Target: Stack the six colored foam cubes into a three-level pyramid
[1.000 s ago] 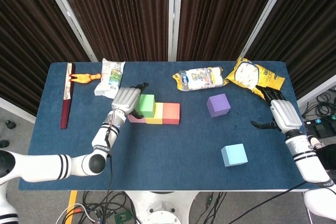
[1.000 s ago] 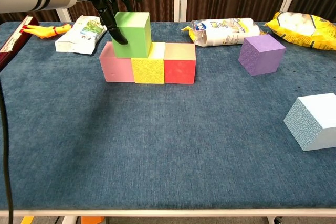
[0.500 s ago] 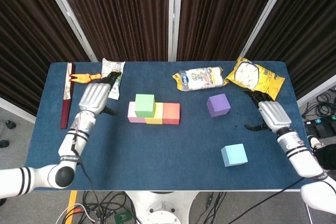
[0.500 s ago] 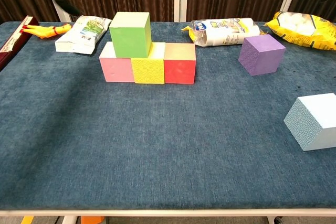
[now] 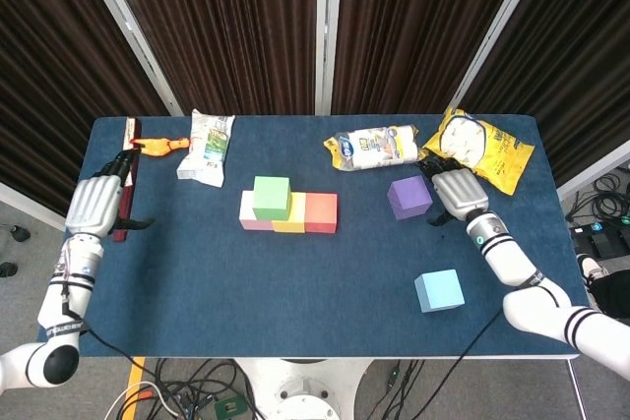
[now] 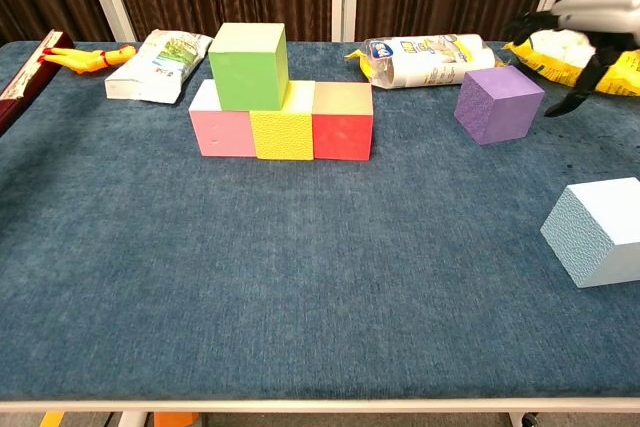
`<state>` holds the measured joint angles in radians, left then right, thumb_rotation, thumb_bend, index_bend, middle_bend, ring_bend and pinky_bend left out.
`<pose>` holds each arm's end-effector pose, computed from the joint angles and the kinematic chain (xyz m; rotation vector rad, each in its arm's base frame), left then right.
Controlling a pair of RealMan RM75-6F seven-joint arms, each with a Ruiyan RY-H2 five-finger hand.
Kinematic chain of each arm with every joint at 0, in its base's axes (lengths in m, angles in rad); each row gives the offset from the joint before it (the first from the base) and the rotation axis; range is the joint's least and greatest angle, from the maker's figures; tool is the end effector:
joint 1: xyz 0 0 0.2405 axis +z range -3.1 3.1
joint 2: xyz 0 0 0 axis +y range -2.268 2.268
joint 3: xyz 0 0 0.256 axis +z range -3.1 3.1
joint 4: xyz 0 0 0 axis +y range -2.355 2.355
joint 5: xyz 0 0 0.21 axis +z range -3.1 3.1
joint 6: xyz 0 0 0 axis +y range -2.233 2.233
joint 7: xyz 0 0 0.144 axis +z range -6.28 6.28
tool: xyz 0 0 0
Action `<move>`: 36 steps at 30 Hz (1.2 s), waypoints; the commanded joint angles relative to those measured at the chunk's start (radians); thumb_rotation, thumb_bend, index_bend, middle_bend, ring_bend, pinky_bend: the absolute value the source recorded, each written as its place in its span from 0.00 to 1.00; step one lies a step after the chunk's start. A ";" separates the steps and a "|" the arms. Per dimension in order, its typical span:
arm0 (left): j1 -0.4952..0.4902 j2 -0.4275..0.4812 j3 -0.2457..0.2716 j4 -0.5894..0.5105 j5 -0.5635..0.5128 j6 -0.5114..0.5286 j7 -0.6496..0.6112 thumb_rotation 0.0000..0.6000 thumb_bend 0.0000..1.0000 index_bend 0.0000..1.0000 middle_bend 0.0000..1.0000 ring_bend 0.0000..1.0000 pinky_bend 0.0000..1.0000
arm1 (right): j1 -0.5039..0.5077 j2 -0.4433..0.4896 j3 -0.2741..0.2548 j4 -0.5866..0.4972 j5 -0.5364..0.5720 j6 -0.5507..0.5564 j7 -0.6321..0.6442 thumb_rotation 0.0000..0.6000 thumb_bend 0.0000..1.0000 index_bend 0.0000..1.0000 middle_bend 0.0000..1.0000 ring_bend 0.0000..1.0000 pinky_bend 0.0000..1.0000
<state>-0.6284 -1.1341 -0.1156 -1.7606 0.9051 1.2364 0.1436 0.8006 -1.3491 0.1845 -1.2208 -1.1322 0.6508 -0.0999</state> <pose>-0.2189 0.3287 0.1327 -1.3850 -1.0826 -0.9466 -0.2207 -0.4160 0.0629 1.8360 -0.9544 0.6612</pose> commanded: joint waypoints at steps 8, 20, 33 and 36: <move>0.049 -0.001 -0.022 0.028 0.045 -0.027 -0.058 1.00 0.01 0.08 0.08 0.14 0.31 | 0.053 -0.127 -0.009 0.151 0.004 -0.021 -0.026 1.00 0.05 0.09 0.20 0.00 0.09; 0.070 0.012 -0.067 0.033 0.049 -0.062 -0.083 1.00 0.01 0.08 0.08 0.14 0.31 | 0.019 -0.149 0.003 0.188 -0.087 0.097 0.102 1.00 0.19 0.57 0.44 0.17 0.17; 0.096 0.019 -0.091 0.019 0.051 -0.066 -0.076 1.00 0.01 0.08 0.08 0.13 0.31 | 0.025 0.035 0.093 -0.273 0.109 0.163 -0.096 1.00 0.17 0.60 0.51 0.26 0.16; 0.101 0.019 -0.093 0.017 0.054 -0.067 -0.075 1.00 0.01 0.08 0.08 0.12 0.31 | 0.057 0.027 0.105 -0.319 0.196 0.180 -0.184 1.00 0.17 0.60 0.51 0.27 0.15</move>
<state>-0.5281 -1.1153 -0.2084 -1.7435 0.9590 1.1691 0.0688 0.8245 -1.3414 0.2624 -1.4732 -1.0250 0.8148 -0.1945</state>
